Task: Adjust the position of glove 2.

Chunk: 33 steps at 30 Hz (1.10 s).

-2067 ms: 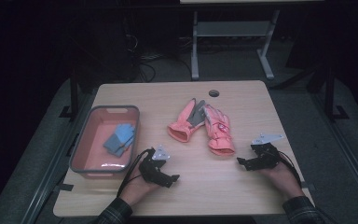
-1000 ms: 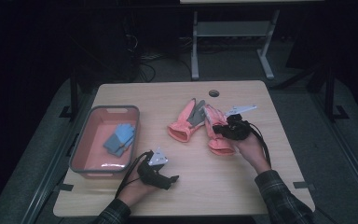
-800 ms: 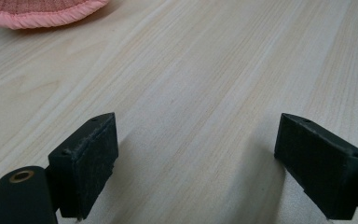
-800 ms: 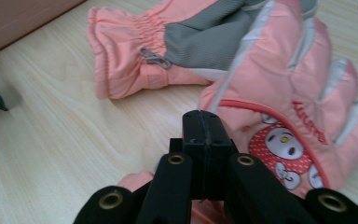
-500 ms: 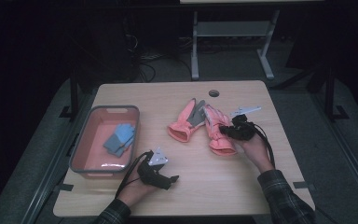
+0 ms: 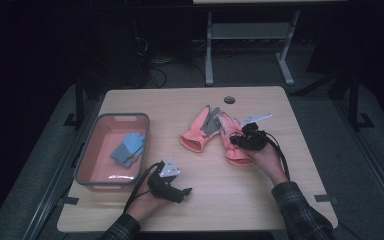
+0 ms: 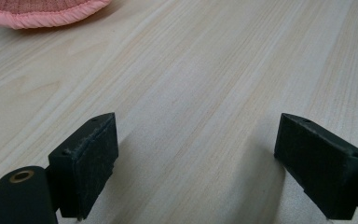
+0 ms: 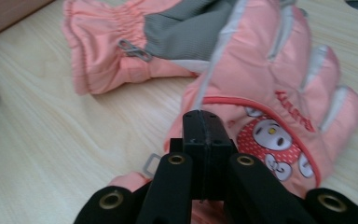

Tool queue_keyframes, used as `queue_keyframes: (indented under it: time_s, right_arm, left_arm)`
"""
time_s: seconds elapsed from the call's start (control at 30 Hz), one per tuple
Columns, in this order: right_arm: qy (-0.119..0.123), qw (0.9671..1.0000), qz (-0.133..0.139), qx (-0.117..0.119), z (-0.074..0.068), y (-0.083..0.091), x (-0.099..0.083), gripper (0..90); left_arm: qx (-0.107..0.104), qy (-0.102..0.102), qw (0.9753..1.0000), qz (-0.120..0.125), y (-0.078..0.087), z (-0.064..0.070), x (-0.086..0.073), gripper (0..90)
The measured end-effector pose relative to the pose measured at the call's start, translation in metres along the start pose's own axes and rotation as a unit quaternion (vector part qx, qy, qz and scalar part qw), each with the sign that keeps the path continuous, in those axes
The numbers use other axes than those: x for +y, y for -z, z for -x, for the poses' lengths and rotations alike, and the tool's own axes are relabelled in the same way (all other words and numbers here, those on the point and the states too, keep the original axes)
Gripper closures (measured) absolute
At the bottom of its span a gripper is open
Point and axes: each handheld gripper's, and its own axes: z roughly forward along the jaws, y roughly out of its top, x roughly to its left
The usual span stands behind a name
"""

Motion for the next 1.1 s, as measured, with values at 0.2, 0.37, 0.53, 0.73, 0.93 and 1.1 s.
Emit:
queue_keyframes:
  time_s: [0.2,0.37,0.53,0.73,0.93,1.1]
  right_arm:
    - [0.005,0.9999,-0.002,0.01,-0.008,0.001,0.001,89.9]
    - [0.03,0.9994,-0.019,0.003,-0.017,-0.011,0.003,90.0]
    - [0.018,0.9992,-0.032,-0.015,-0.011,-0.009,0.0,90.0]
    - [-0.003,0.9991,-0.033,-0.028,0.003,-0.003,-0.007,90.0]
    - [-0.023,0.9984,-0.029,-0.042,0.016,0.006,-0.014,90.0]
    - [-0.027,0.9974,-0.03,-0.059,0.026,0.015,-0.02,90.0]
  left_arm:
    - [0.001,-0.002,1.0,-0.001,0.0,0.0,0.0,12.6]
    - [0.001,-0.002,1.0,0.0,0.0,0.0,0.0,12.6]
    - [0.001,-0.002,1.0,0.0,0.0,0.0,0.0,12.6]
    - [0.001,-0.002,1.0,0.0,0.0,0.0,0.0,12.6]
    - [0.002,-0.002,1.0,-0.001,0.0,0.0,0.0,12.6]
    - [0.003,-0.002,1.0,0.0,0.0,0.0,0.0,12.6]
